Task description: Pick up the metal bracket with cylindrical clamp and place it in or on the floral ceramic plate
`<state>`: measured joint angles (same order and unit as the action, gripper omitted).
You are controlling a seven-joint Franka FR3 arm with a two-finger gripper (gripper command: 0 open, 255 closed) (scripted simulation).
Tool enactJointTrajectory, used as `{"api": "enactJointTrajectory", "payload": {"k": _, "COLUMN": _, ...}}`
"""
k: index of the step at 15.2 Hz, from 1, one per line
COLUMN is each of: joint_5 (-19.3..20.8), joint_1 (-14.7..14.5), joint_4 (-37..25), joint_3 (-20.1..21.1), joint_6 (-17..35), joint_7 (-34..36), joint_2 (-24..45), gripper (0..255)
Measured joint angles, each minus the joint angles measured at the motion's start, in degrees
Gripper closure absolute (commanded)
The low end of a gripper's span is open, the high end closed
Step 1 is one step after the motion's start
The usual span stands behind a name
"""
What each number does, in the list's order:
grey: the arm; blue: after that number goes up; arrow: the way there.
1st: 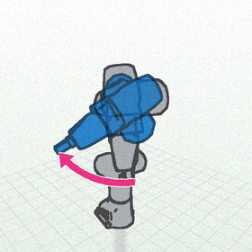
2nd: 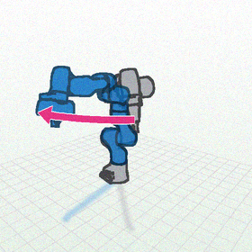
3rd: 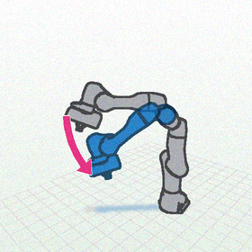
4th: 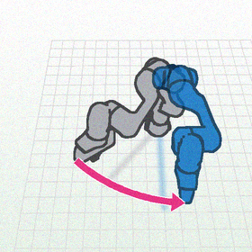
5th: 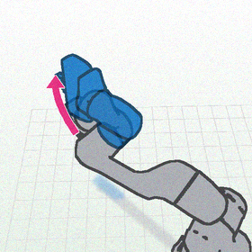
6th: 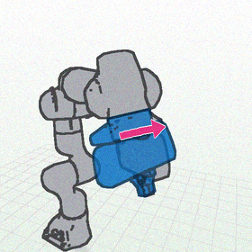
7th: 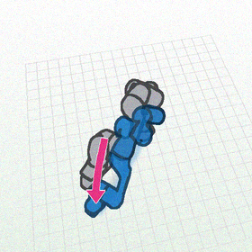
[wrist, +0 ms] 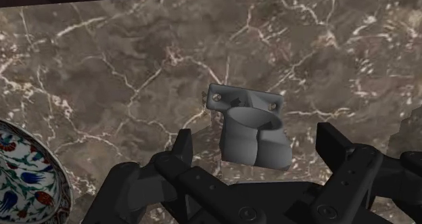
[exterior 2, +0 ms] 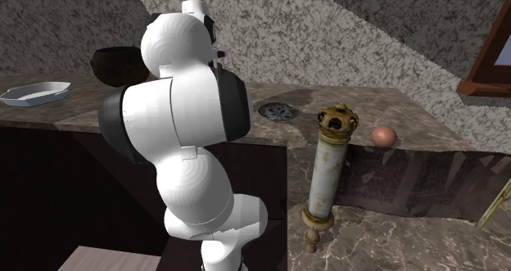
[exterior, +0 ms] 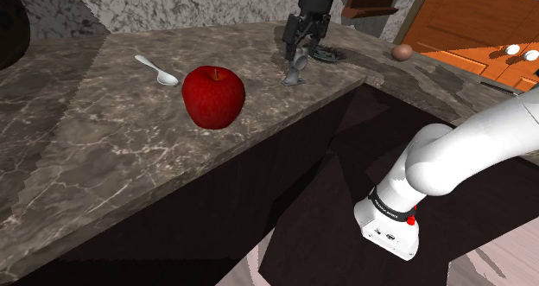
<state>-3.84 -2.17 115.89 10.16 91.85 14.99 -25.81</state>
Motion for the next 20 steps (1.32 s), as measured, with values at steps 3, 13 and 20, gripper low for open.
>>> {"api": "enactJointTrajectory", "payload": {"k": 3, "joint_5": 0.0, "joint_1": 0.0, "joint_4": 0.7, "joint_3": 0.0, "joint_6": 0.6, "joint_7": 0.0, "joint_2": -0.1, "gripper": 0}}
{"api": "enactJointTrajectory", "payload": {"k": 13, "joint_5": 0.0, "joint_1": 0.0, "joint_4": 0.7, "joint_3": 0.0, "joint_6": 0.7, "joint_7": 0.0, "joint_2": -0.2, "gripper": 255}}
{"api": "enactJointTrajectory", "payload": {"k": 20, "joint_5": 0.1, "joint_1": 0.1, "joint_4": -1.2, "joint_3": -0.1, "joint_6": -0.9, "joint_7": -0.1, "joint_2": 0.3, "gripper": 255}}
